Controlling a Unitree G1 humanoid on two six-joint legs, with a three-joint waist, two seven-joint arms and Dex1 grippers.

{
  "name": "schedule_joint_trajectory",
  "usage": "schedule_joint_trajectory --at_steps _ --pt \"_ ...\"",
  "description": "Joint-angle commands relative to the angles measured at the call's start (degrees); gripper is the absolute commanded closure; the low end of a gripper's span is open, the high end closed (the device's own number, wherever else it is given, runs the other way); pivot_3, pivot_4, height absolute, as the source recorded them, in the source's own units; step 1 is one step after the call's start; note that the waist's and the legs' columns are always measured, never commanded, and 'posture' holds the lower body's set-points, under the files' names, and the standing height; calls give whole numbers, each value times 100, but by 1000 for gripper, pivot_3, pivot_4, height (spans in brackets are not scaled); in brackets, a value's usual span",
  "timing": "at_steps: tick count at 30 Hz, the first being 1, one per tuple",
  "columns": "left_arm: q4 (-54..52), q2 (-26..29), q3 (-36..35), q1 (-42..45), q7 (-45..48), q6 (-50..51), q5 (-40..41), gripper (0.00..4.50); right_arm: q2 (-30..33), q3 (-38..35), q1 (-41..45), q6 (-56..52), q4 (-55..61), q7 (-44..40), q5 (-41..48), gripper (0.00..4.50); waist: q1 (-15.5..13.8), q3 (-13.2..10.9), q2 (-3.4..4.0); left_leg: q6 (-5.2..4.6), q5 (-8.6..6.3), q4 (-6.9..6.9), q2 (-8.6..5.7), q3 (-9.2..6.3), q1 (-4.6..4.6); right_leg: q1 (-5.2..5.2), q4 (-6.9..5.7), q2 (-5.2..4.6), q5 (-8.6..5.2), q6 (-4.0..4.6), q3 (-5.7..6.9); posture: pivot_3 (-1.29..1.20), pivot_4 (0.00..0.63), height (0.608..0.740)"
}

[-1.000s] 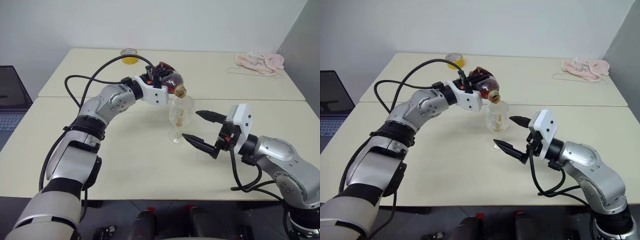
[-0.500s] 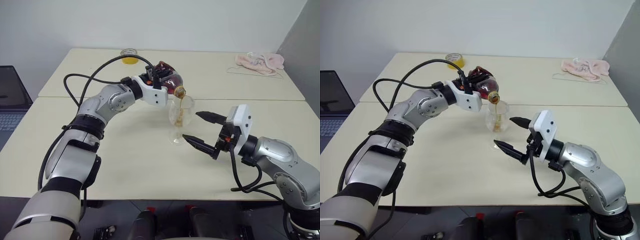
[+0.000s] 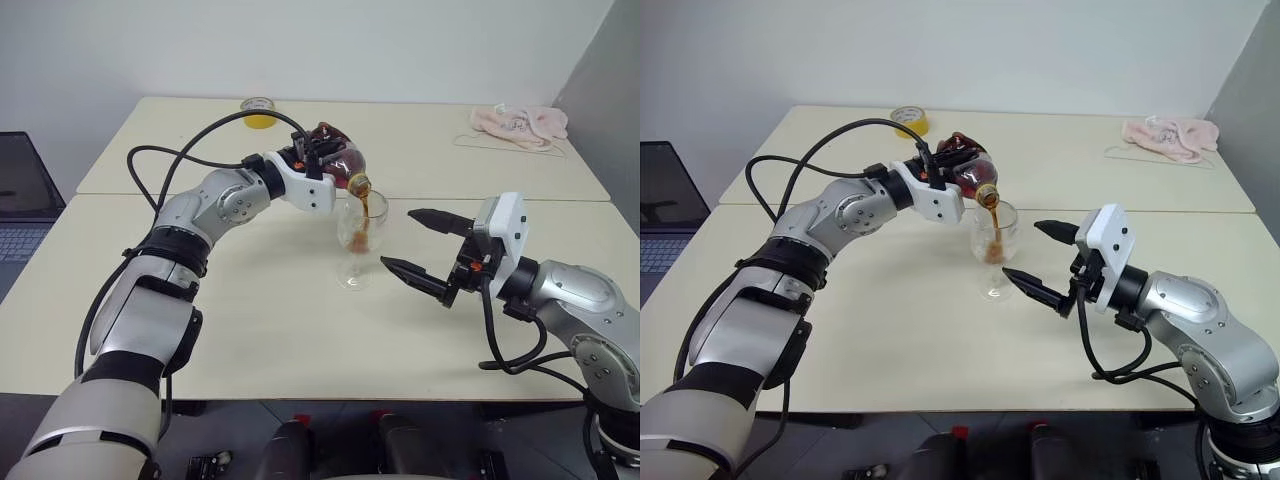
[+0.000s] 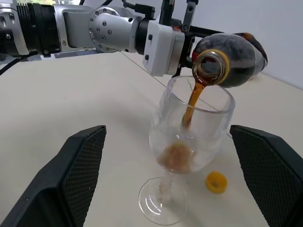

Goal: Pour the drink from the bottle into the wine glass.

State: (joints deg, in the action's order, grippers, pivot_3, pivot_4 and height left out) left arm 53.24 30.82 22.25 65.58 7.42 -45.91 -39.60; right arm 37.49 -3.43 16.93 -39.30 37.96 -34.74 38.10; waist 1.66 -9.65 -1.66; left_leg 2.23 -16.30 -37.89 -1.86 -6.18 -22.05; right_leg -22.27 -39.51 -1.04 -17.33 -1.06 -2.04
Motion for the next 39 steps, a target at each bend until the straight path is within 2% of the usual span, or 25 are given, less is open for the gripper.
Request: schedule_joint_trajectory --at_steps 1,39 --pt "-62 94 -33 273 -171 -86 28 3733 61 -190 130 -35 212 26 175 0 0 0 0 0 0 0 0 1 0 0 0 0 0 0 0 0 150 740" --pt "-117 115 -20 300 -224 -188 -73 3736 28 -68 -197 188 229 -59 81 0 0 0 -1 -1 0 -1 0 0 0 0 -2 0 0 0 0 0 150 740"
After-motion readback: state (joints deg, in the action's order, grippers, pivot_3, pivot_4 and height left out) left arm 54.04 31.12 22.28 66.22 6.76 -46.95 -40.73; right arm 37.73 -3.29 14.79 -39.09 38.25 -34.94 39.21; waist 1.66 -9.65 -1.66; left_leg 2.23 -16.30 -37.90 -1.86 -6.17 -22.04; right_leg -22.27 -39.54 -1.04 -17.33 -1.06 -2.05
